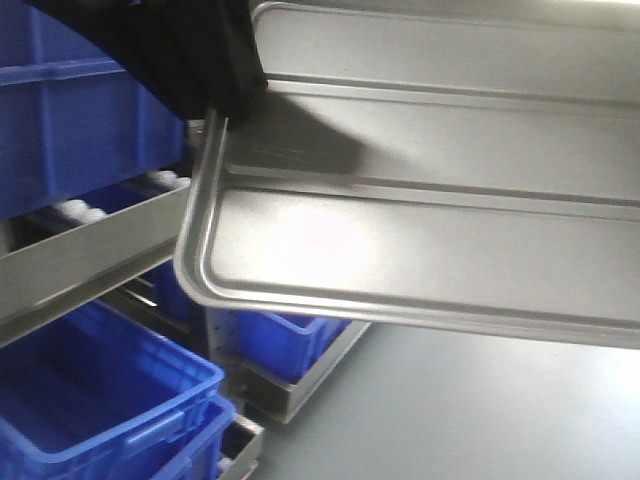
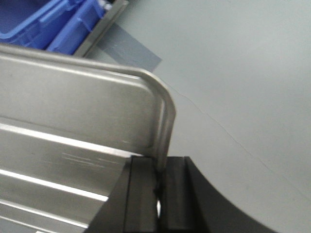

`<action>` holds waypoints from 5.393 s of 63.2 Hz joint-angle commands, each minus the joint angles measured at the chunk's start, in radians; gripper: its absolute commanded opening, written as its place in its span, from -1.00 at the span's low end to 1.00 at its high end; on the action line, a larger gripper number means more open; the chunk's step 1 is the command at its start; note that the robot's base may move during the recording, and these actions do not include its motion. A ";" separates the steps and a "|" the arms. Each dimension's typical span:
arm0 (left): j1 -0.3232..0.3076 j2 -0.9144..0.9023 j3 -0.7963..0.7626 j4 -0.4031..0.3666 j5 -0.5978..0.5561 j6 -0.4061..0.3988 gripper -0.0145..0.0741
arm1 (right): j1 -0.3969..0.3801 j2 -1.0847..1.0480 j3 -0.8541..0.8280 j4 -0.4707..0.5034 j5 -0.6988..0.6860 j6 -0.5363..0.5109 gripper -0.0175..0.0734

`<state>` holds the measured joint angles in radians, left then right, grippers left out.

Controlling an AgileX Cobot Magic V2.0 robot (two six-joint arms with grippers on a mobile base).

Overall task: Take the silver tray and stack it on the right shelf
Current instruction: 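Carry the tray with both grippers while the base drives to another shelf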

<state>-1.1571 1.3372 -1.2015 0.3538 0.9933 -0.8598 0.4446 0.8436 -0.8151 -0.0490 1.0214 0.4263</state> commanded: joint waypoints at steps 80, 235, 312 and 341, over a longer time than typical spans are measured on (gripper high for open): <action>-0.007 -0.027 -0.027 0.045 0.031 0.016 -0.88 | -0.003 -0.010 -0.028 -0.057 -0.034 -0.015 -0.49; -0.007 -0.025 -0.027 0.041 0.033 0.016 -0.88 | -0.003 -0.006 -0.028 -0.057 -0.030 -0.015 -0.49; -0.007 -0.025 -0.027 0.048 0.035 0.016 -0.88 | -0.003 -0.006 -0.028 -0.057 -0.032 -0.015 -0.49; -0.007 -0.025 -0.027 0.048 0.035 0.016 -0.88 | -0.003 -0.006 -0.028 -0.057 -0.031 -0.015 -0.49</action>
<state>-1.1592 1.3427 -1.2015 0.3514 0.9933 -0.8598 0.4446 0.8411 -0.8122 -0.0509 1.0281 0.4263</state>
